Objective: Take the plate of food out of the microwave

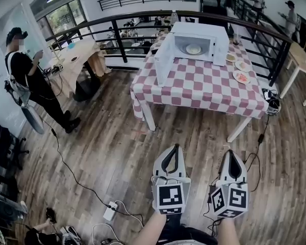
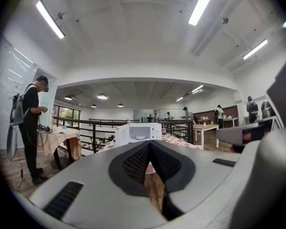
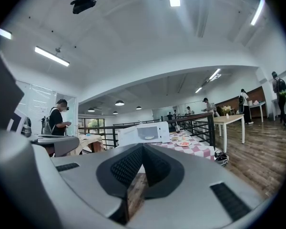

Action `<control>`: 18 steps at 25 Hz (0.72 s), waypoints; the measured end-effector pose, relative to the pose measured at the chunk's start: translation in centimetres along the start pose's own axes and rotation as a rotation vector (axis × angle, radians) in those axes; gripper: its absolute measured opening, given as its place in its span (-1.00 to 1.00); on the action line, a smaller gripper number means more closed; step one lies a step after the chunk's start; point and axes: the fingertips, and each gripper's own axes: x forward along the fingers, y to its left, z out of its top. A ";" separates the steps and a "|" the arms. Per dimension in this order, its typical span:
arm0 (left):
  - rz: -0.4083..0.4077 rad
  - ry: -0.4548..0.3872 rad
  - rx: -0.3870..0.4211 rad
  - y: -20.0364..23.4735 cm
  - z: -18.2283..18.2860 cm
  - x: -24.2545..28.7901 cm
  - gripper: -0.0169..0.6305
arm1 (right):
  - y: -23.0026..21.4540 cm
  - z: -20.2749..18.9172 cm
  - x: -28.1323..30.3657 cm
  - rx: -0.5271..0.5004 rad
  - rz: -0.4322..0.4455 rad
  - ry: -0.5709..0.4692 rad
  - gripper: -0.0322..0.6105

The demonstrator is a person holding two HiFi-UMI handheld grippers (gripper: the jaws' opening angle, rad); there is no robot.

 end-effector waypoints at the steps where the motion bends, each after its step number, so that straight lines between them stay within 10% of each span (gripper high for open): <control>1: -0.006 0.002 0.001 0.2 0.0 0.8 -0.91 | 0.0 0.1 0.7 -0.002 -0.004 0.001 -0.91; 18: -0.042 0.003 -0.005 5.1 0.1 10.1 -0.91 | 1.8 0.3 11.2 -0.010 -0.032 0.011 -0.91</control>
